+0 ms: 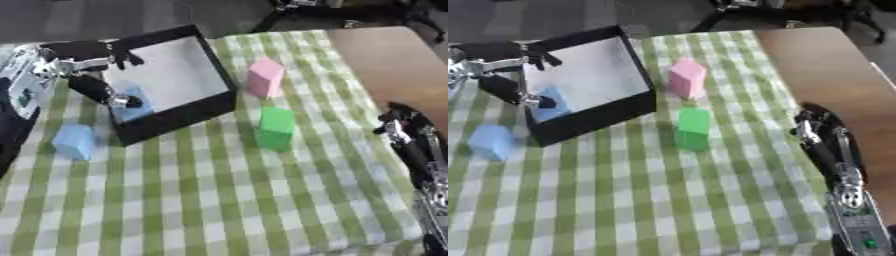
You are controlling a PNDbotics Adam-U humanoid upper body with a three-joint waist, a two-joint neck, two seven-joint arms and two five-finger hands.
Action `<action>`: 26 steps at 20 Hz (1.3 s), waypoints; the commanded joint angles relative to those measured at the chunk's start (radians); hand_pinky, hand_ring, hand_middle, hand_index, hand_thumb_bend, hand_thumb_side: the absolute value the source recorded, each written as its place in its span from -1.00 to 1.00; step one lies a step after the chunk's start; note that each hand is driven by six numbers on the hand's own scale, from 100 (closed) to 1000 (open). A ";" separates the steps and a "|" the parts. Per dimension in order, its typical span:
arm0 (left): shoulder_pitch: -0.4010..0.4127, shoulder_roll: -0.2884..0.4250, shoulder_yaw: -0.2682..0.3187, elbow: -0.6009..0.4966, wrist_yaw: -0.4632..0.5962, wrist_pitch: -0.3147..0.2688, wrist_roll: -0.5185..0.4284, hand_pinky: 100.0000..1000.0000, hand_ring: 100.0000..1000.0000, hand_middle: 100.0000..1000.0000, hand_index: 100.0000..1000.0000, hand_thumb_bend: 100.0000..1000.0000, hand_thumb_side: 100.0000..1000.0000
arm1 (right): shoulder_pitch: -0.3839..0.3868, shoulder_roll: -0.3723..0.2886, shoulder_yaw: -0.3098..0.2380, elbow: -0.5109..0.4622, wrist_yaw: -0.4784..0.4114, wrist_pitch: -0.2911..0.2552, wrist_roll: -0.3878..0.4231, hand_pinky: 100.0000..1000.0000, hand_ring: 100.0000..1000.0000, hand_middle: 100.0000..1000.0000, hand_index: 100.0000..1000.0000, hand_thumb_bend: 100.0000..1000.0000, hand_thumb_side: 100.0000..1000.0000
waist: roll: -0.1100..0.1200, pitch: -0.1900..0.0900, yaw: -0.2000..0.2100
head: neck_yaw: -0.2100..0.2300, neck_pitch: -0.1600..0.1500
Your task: Pick up objects on the table and place them in the box.
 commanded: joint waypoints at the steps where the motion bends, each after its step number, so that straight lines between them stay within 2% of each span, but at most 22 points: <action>1: -0.008 0.043 0.021 -0.051 0.042 0.011 0.043 0.64 0.55 0.70 0.96 0.52 0.92 | -0.005 -0.018 -0.008 -0.009 0.001 -0.002 0.000 0.62 0.01 0.12 0.57 -1.00 0.01 | 0.002 -0.038 0.001 | -0.001 -0.002; 2: 0.003 0.054 0.028 -0.077 0.074 0.009 0.050 0.61 0.50 0.65 0.95 0.40 0.85 | -0.004 -0.018 -0.009 -0.009 0.001 -0.002 0.000 0.62 0.01 0.12 0.57 -1.00 0.01 | 0.002 -0.039 0.001 | -0.002 -0.002; 3: 0.016 0.070 0.034 -0.111 0.117 0.003 0.049 0.58 0.46 0.61 0.94 0.26 1.00 | -0.003 -0.018 -0.009 -0.009 0.002 -0.001 -0.001 0.62 0.01 0.12 0.57 -1.00 0.06 | 0.002 -0.040 0.001 | -0.004 -0.002; 4: 0.027 0.090 0.038 -0.147 0.164 -0.006 0.039 0.58 0.45 0.56 0.92 0.24 0.77 | -0.001 -0.019 -0.011 -0.008 0.002 -0.001 -0.002 0.62 0.01 0.12 0.57 -1.00 0.01 | 0.003 -0.041 0.002 | -0.004 -0.002; 6: 0.049 0.141 0.045 -0.219 0.256 -0.020 -0.009 0.59 0.47 0.56 0.90 0.20 0.73 | 0.001 -0.022 -0.013 -0.008 0.003 -0.001 -0.005 0.62 0.01 0.12 0.57 -1.00 0.00 | 0.007 -0.043 0.004 | -0.005 -0.002; 11: 0.116 0.312 0.062 -0.353 0.409 -0.010 -0.265 0.60 0.48 0.54 0.88 0.11 0.58 | 0.010 -0.029 -0.017 -0.006 0.007 0.001 -0.008 0.62 0.01 0.12 0.57 -1.00 0.01 | 0.021 -0.053 0.019 | -0.017 -0.002; 15: 0.171 0.404 0.031 -0.403 0.477 0.001 -0.417 0.60 0.49 0.53 0.88 0.15 0.52 | 0.015 -0.036 -0.019 -0.005 0.011 0.001 -0.009 0.62 0.01 0.12 0.57 -1.00 0.01 | 0.033 -0.061 0.033 | -0.025 -0.002; 21: 0.191 0.426 0.009 -0.428 0.492 0.010 -0.449 0.60 0.49 0.53 0.88 0.15 0.52 | 0.015 -0.038 -0.019 -0.006 0.012 0.001 -0.008 0.62 0.01 0.12 0.57 -1.00 0.01 | 0.035 -0.063 0.035 | -0.026 -0.002; 22: 0.192 0.426 0.008 -0.428 0.492 0.010 -0.449 0.58 0.48 0.52 0.87 0.20 0.30 | 0.015 -0.038 -0.019 -0.006 0.012 0.001 -0.008 0.62 0.01 0.12 0.57 -1.00 0.01 | 0.035 -0.062 0.034 | -0.026 -0.002; 26: 0.255 0.398 -0.070 -0.368 0.445 -0.037 -0.449 0.58 0.48 0.52 0.87 0.29 0.27 | 0.010 -0.043 -0.011 -0.006 0.013 0.001 -0.002 0.62 0.01 0.13 0.57 -1.00 0.01 | 0.037 -0.063 0.014 | -0.013 -0.002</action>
